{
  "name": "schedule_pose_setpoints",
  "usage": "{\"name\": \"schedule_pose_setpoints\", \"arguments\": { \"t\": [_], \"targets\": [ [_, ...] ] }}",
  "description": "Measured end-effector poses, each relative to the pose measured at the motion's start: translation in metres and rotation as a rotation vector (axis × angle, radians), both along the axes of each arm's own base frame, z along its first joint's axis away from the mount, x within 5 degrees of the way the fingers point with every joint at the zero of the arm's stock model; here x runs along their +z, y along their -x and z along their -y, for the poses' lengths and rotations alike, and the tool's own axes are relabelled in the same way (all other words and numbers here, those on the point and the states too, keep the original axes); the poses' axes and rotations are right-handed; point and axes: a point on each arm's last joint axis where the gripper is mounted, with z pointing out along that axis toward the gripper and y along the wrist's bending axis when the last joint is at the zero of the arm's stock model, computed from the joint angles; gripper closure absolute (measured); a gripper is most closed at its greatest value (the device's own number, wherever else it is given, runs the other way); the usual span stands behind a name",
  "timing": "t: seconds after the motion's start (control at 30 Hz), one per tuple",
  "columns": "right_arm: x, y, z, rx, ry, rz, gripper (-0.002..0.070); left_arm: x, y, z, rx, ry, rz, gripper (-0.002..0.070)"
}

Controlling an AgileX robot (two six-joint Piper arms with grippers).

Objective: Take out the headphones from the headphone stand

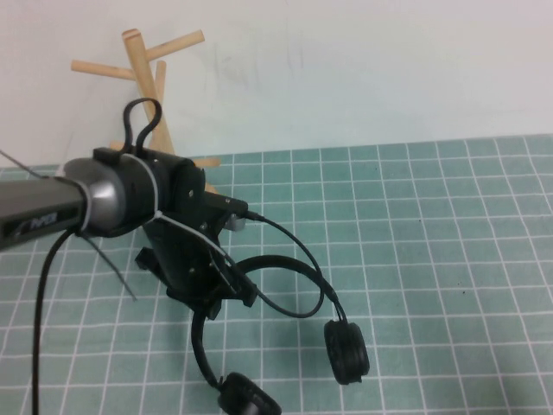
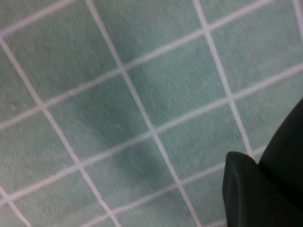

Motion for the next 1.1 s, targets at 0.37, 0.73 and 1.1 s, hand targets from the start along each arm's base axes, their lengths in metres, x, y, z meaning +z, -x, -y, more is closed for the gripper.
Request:
{"name": "schedule_pose_setpoints", "arguments": {
  "t": [0.37,0.73,1.1],
  "targets": [
    [0.0,0.0,0.0,0.0,0.0,0.0,0.0684,0.005,-0.009,0.004,-0.066,0.002,0.035,0.0386],
    [0.0,0.0,0.0,0.0,0.0,0.0,0.0684,0.035,-0.007,0.003,-0.065,0.044,0.108,0.0606],
    [0.0,0.0,0.0,0.0,0.0,0.0,0.0684,0.12,0.078,-0.039,-0.014,0.279,0.416,0.0673]
  ]
}}
